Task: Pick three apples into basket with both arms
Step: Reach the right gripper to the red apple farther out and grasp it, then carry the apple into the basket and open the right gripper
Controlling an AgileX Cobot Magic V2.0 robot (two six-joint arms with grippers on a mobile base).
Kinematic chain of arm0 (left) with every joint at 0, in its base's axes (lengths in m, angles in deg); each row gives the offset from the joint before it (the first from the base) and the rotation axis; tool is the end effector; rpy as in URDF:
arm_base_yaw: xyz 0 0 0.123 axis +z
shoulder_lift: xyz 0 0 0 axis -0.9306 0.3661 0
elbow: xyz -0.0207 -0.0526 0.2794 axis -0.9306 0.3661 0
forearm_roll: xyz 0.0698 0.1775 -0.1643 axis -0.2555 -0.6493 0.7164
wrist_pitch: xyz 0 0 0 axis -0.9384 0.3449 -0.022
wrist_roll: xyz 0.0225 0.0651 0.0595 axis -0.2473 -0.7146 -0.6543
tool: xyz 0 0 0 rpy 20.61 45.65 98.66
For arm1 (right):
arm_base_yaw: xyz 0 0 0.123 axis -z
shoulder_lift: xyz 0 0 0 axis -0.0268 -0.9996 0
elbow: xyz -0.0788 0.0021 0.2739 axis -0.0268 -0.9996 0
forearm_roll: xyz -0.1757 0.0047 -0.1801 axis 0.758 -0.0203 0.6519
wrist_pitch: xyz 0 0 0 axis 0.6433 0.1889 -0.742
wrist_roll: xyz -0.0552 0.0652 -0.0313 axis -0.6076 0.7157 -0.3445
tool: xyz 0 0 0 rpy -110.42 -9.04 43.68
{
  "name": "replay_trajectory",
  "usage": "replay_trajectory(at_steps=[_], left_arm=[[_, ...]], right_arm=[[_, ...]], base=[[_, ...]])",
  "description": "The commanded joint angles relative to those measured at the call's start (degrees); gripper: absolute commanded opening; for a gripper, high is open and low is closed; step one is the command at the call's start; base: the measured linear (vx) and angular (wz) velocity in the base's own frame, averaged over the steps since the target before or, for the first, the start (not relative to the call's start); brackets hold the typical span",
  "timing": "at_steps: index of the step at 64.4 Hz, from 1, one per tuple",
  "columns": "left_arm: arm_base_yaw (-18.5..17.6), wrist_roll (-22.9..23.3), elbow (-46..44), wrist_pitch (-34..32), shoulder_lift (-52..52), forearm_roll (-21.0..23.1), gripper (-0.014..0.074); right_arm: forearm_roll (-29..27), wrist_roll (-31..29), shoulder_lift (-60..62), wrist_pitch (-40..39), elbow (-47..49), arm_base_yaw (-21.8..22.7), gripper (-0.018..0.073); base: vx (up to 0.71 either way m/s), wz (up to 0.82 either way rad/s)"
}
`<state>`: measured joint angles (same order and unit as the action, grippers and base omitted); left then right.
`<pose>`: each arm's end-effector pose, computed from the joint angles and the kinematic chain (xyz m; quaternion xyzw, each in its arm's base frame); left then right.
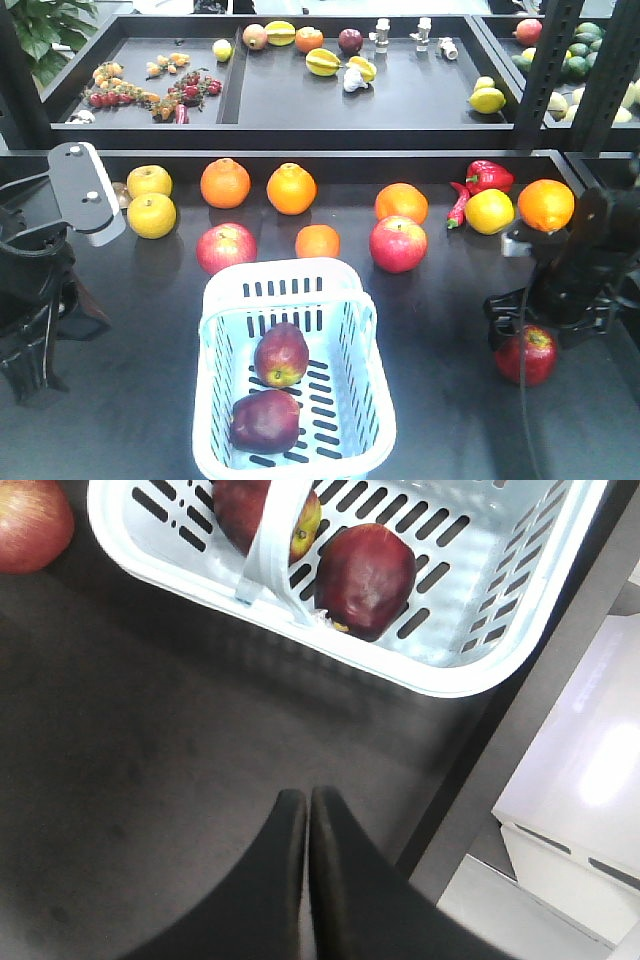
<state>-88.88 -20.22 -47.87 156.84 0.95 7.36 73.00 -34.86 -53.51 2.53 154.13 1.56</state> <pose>0.2117 -0.0930 0.3465 0.4881 0.8501 -0.0452 0.1926 0.3876 -0.0149 0.1191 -0.0028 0.9990 0.0315 0.0305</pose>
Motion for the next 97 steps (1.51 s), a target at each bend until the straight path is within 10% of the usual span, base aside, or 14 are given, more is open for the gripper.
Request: replay_trajectory(at_steps=[1,30,59,97], left_arm=[[-0.21,0.12,-1.19,-1.84,-1.46,1.24,-0.0006],[-0.21,0.12,-1.19,-1.84,-1.46,1.24,-0.0006],[-0.21,0.12,-1.19,-1.84,-1.46,1.24,-0.0006],[-0.21,0.12,-1.19,-1.84,-1.46,1.24,-0.0006]], right_arm=[[0.35,-0.10,0.07,-0.34,3.24,0.37,0.0685],[0.56,-0.20,-3.36,1.27,5.53,0.37,0.0377],[-4.29,-4.33,12.50,7.57,5.34,-0.11,0.0359],[-7.62,-0.78,38.93,12.93,-7.45,-20.10,0.0359]], base=[[0.00,0.00],[0.00,0.00],[0.00,0.00],[0.00,0.00]])
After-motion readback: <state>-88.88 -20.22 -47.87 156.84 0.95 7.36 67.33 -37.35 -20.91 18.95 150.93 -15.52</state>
